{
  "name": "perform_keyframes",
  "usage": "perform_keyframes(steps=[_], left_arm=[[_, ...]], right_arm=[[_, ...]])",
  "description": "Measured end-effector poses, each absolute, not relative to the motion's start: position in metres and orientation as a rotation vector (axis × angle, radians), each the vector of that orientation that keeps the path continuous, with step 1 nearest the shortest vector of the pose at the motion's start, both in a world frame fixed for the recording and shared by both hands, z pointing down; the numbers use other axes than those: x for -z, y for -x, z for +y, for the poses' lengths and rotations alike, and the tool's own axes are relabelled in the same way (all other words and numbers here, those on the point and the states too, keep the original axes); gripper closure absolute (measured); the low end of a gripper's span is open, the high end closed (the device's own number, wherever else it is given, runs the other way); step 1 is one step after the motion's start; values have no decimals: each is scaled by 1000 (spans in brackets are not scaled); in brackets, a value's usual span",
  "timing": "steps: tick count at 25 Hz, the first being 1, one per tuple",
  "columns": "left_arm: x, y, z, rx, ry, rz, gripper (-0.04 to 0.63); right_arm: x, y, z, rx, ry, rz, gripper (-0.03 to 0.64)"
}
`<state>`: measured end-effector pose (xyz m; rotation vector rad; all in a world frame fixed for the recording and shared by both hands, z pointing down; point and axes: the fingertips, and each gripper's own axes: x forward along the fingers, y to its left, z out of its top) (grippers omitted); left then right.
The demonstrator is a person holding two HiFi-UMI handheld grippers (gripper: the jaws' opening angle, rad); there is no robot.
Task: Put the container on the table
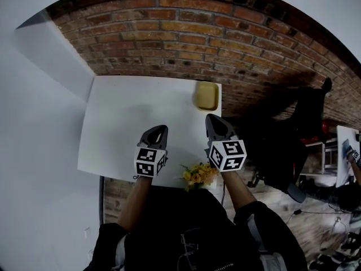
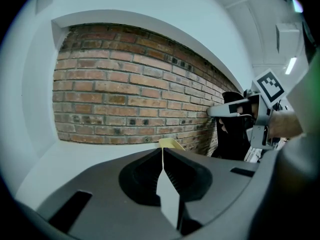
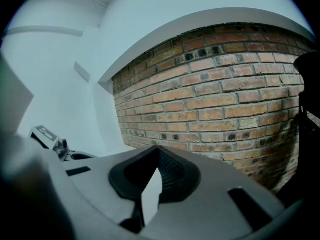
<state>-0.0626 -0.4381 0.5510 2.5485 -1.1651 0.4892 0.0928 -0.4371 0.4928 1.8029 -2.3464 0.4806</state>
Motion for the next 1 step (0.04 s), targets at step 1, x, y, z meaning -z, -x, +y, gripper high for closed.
perform_keyframes(steps=[1], left_arm=[[-552, 63, -439, -491, -2548, -1163, 575]], right_arm=[[-493, -92, -438, -477, -1803, -2347, 594]])
